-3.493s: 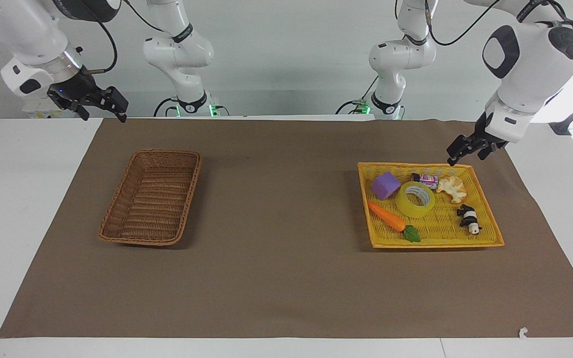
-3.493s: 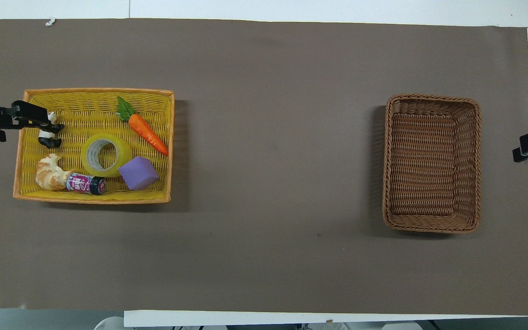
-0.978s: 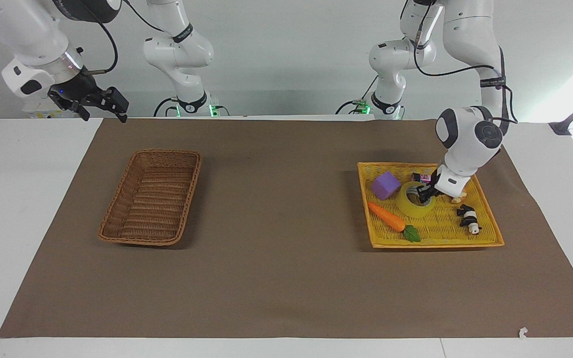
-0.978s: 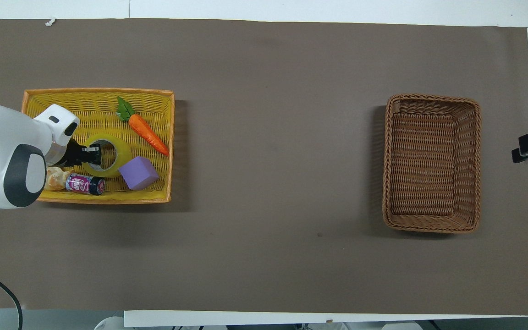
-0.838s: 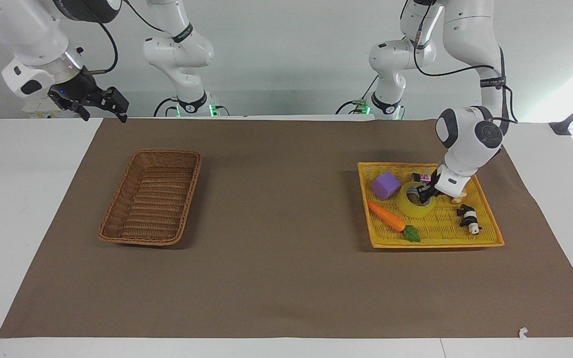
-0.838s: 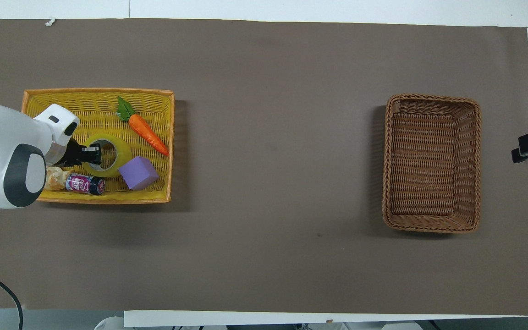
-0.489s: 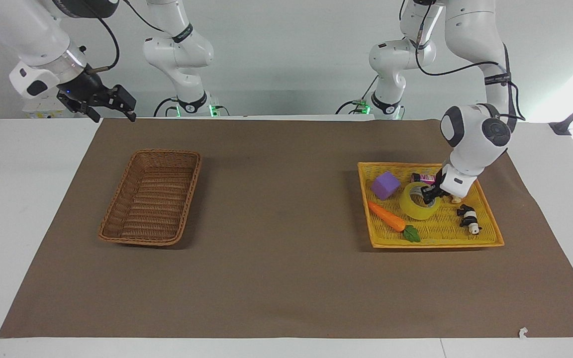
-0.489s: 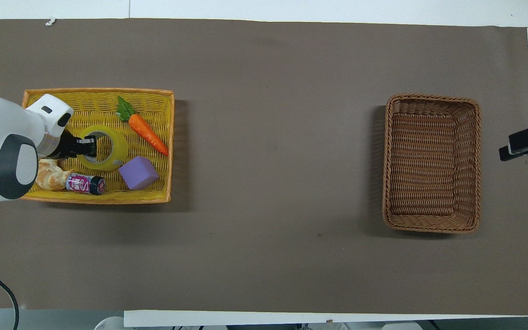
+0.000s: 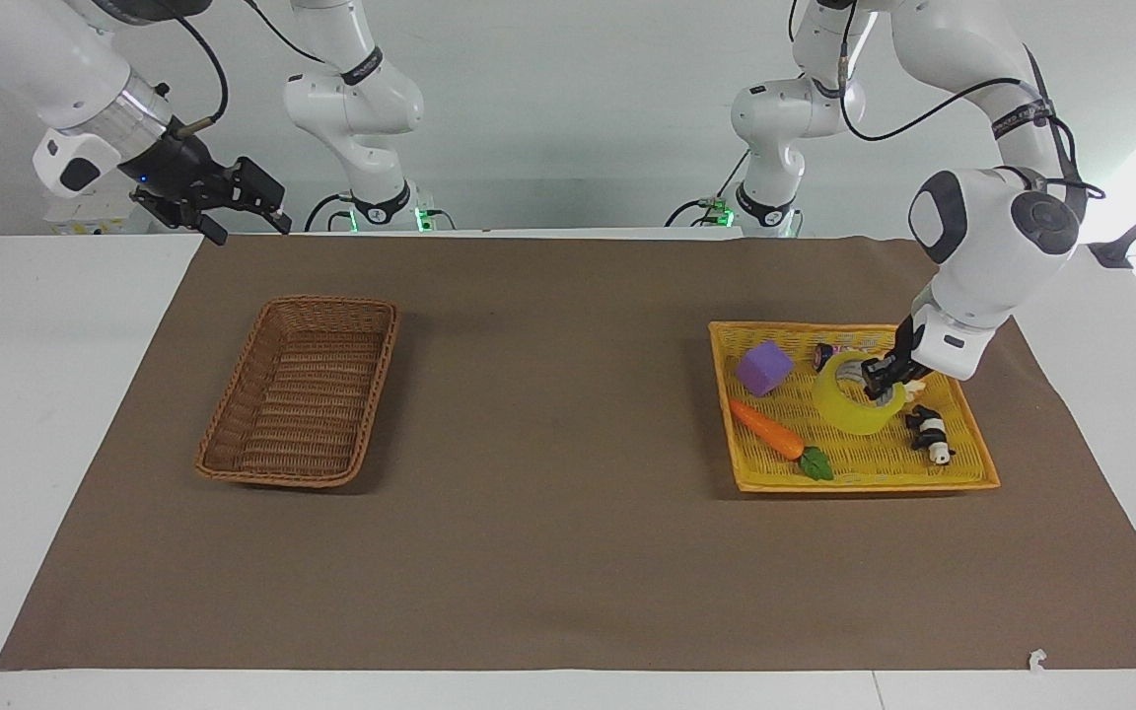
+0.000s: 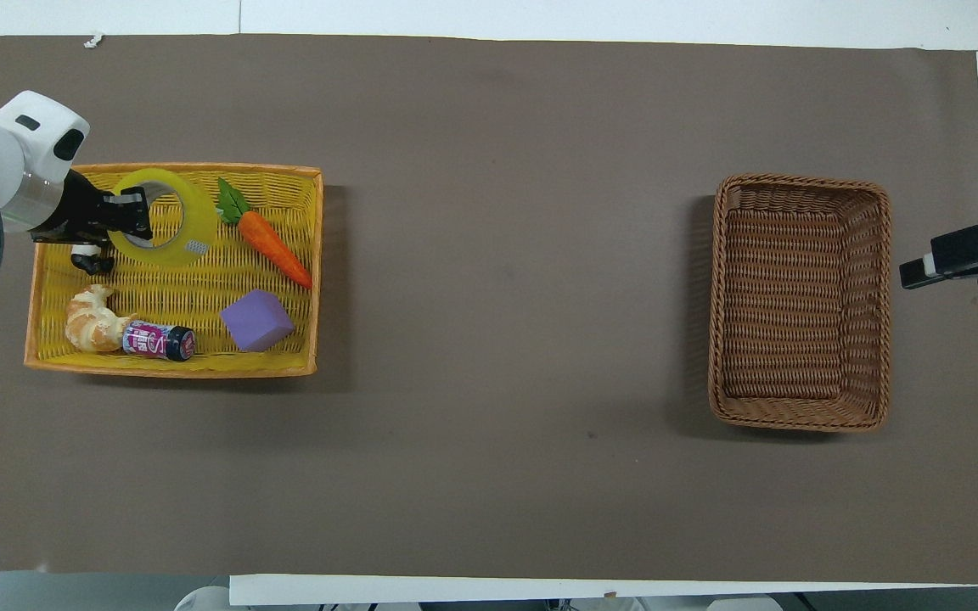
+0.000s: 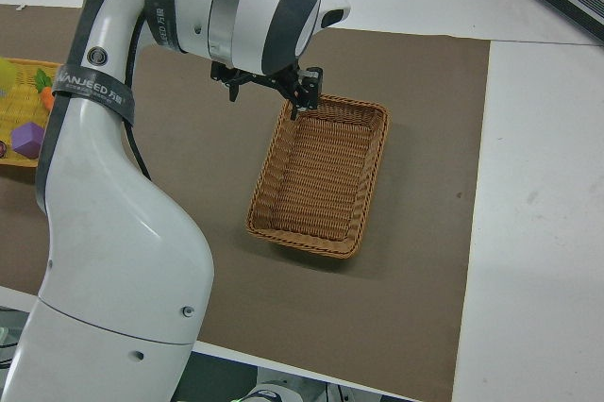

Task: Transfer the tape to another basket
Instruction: 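Lift the tape with the left gripper while the right gripper approaches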

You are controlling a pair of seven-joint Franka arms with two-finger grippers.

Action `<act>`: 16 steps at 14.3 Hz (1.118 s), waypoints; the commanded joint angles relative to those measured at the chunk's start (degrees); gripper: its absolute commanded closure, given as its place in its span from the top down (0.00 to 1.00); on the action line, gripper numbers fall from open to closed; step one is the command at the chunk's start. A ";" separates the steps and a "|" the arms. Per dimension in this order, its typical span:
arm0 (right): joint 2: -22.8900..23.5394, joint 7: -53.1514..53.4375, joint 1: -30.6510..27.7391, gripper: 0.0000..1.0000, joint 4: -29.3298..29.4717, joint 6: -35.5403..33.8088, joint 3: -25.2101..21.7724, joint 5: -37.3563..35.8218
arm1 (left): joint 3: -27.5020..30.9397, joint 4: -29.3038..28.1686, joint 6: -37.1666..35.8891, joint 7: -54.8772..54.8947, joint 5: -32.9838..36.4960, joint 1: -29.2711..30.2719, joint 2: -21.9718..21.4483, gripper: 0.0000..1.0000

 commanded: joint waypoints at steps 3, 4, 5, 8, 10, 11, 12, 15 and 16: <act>-1.13 -1.83 -1.62 1.00 -2.99 2.13 0.22 8.18 | 0.42 2.80 -2.35 -12.46 -0.45 -10.90 0.60 0.00; -1.56 -1.74 -1.79 1.00 -4.04 2.30 0.05 10.90 | 0.33 2.89 -2.27 -15.10 -0.71 -12.92 0.60 0.00; -2.26 -1.74 -2.57 1.00 -5.27 2.39 -0.04 13.27 | 0.33 2.80 -1.83 -17.39 -1.84 -14.59 0.60 0.00; -4.63 -1.74 -3.72 1.00 -10.54 4.67 -0.04 19.34 | 0.33 2.80 -1.56 -21.61 -3.17 -18.55 0.43 0.00; -6.92 -1.74 -3.55 1.00 -15.80 7.83 -0.04 24.08 | 0.24 2.72 -0.43 -23.12 -5.88 -19.87 0.43 0.00; -7.71 -1.74 -3.20 1.00 -17.83 9.41 0.04 26.63 | 0.33 2.72 0.10 -23.30 -7.72 -20.93 0.43 0.00; -7.81 -1.65 -2.94 1.00 -19.16 10.38 0.05 28.83 | 0.33 2.72 0.54 -24.25 -8.18 -21.98 0.43 0.00; -7.89 1.24 -2.50 1.00 -20.75 11.44 0.48 34.20 | 0.24 2.72 2.21 -27.16 -8.36 -24.62 0.43 0.00; -7.90 1.34 -2.15 1.00 -21.71 12.06 0.48 36.57 | 0.15 2.89 2.65 -28.21 -9.23 -25.15 0.43 0.00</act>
